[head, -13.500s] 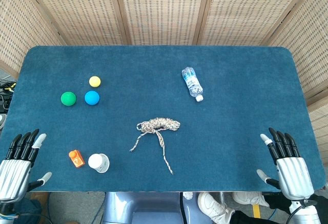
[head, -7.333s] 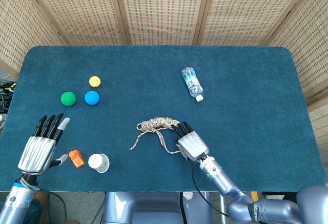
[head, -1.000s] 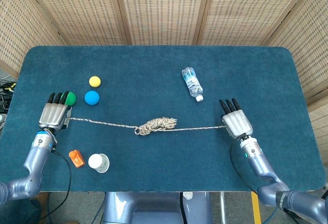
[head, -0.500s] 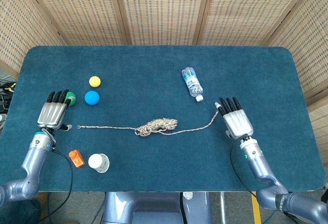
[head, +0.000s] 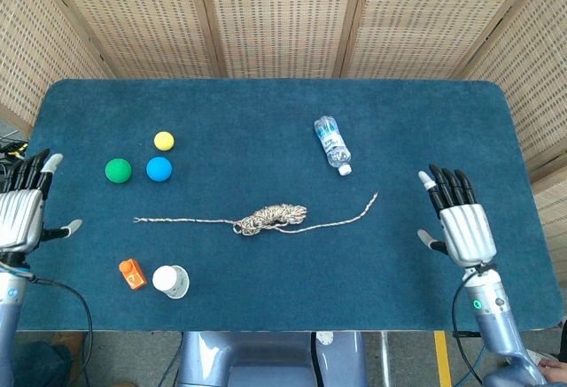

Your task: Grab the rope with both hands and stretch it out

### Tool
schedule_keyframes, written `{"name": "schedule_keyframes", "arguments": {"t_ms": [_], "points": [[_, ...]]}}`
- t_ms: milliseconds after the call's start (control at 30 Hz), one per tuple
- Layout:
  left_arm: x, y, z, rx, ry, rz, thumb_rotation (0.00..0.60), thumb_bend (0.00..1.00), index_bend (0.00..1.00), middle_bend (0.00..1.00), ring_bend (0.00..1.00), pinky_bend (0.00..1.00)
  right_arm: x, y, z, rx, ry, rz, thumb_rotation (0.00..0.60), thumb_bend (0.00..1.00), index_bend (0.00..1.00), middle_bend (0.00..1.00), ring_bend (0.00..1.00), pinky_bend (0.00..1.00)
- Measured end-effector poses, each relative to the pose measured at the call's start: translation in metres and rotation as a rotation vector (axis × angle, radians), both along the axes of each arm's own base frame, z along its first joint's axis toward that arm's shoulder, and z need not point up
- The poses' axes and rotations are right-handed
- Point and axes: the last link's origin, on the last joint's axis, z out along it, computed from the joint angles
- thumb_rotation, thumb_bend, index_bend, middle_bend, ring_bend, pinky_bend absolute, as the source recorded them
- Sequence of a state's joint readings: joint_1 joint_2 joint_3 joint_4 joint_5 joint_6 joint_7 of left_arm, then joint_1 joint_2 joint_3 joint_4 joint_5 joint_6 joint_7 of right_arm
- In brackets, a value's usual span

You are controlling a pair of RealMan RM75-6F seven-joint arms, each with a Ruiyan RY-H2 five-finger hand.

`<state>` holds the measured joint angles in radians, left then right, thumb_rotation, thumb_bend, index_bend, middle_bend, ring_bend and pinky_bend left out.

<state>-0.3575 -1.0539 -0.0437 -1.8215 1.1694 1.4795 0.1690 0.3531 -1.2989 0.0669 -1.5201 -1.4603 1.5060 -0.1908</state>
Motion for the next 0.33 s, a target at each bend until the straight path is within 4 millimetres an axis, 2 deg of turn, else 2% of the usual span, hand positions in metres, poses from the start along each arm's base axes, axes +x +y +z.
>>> {"name": "schedule_keyframes", "arguments": {"t_ms": [133,333], "points": [[-0.005,-0.040,0.003,0.011,-0.017,0.030,0.600,0.00,0.00,0.00,0.00,0.00,-0.012,0.024,0.009,-0.037,-0.026,-0.013,0.600,0.00,0.00,0.00,0.00,0.00],[-0.002,-0.073,-0.004,0.002,-0.003,0.002,0.600,0.00,0.00,0.00,0.00,0.00,-0.016,0.057,0.020,-0.086,-0.034,0.006,0.600,0.00,0.00,0.00,0.00,0.00]]}}
